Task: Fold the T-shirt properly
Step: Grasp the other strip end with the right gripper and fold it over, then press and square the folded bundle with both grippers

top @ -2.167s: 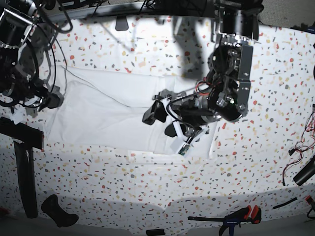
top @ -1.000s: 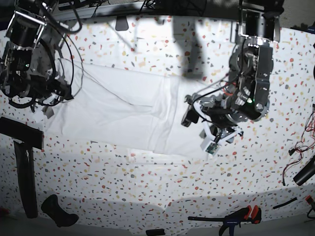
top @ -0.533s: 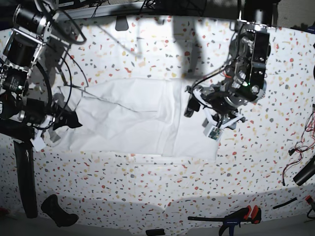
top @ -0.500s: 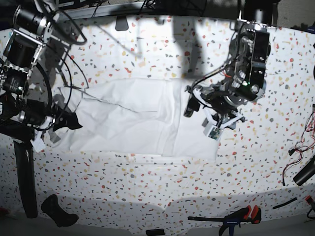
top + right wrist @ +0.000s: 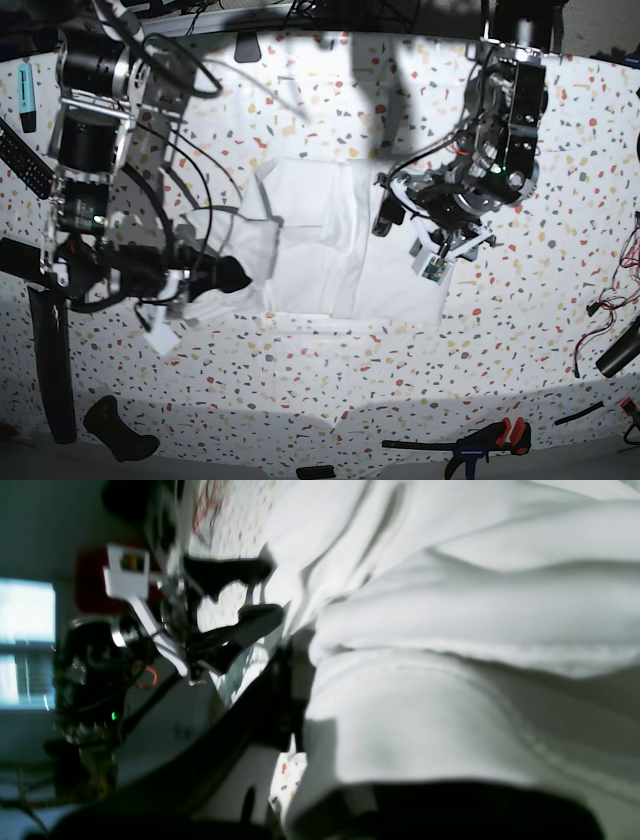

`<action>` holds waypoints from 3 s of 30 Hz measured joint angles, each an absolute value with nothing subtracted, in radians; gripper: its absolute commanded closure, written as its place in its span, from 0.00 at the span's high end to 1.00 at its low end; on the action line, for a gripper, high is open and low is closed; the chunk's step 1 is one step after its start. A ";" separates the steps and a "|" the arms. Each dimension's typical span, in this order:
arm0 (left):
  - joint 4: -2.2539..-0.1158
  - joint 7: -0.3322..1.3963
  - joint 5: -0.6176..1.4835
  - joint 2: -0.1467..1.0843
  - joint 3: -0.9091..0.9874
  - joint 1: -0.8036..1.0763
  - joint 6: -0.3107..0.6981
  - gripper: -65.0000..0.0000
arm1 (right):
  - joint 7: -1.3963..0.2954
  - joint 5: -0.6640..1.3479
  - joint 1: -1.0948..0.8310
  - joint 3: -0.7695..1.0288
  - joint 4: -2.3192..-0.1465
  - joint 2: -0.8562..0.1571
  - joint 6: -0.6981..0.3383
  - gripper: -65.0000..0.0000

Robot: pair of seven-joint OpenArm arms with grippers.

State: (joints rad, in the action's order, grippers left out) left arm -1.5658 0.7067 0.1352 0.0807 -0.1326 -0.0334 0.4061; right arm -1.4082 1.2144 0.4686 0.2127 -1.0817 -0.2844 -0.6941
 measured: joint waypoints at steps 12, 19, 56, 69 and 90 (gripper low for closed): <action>-1.566 0.711 0.135 0.081 -0.133 -0.033 0.406 0.69 | -1.415 1.145 0.565 0.018 -1.082 -0.087 -0.694 0.00; -1.566 0.789 0.134 0.081 -0.133 -0.036 0.419 0.69 | -1.414 0.945 0.565 0.019 -1.082 0.040 -0.694 0.00; -1.890 1.074 0.012 0.310 -0.137 -0.036 0.265 0.69 | -1.310 0.883 0.566 0.006 -1.082 0.149 -0.693 0.37; -1.890 1.070 -0.114 0.313 -0.137 -0.036 0.265 0.69 | -1.313 1.169 0.573 0.006 -1.083 0.150 -0.694 0.37; -2.052 0.842 0.318 0.218 -0.138 0.134 0.340 0.69 | -0.550 0.232 0.643 0.013 -0.947 0.026 -0.690 0.37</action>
